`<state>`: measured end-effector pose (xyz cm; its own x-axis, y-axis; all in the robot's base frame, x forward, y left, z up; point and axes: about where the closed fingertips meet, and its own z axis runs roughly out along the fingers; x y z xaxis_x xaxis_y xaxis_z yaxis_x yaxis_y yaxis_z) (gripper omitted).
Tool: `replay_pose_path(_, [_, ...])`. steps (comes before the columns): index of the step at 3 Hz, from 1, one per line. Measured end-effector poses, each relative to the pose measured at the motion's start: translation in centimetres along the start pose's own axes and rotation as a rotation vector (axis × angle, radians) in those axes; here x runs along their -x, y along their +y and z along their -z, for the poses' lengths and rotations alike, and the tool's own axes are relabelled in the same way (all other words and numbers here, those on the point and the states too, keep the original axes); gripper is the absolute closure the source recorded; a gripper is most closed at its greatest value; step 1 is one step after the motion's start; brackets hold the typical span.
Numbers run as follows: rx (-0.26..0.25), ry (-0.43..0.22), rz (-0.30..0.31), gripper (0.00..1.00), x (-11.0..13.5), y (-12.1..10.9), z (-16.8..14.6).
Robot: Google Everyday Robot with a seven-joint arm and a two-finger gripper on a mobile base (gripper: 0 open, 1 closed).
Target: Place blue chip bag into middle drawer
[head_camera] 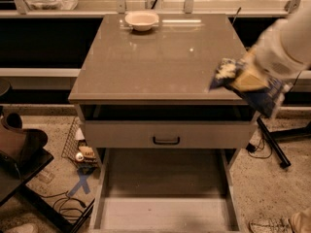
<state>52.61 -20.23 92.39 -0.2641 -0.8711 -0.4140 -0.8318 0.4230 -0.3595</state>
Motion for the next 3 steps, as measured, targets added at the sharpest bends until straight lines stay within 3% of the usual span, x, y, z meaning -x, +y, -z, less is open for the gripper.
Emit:
replay_pose_path(1, [0.036,-0.074,-0.037,1.0,-4.7,3.2,2.0])
replay_pose_path(2, [0.036,-0.074,-0.037,1.0,-4.7,3.2,2.0])
replay_pose_path(3, [0.071,-0.111,-0.064,1.0,-6.4,5.2,0.0])
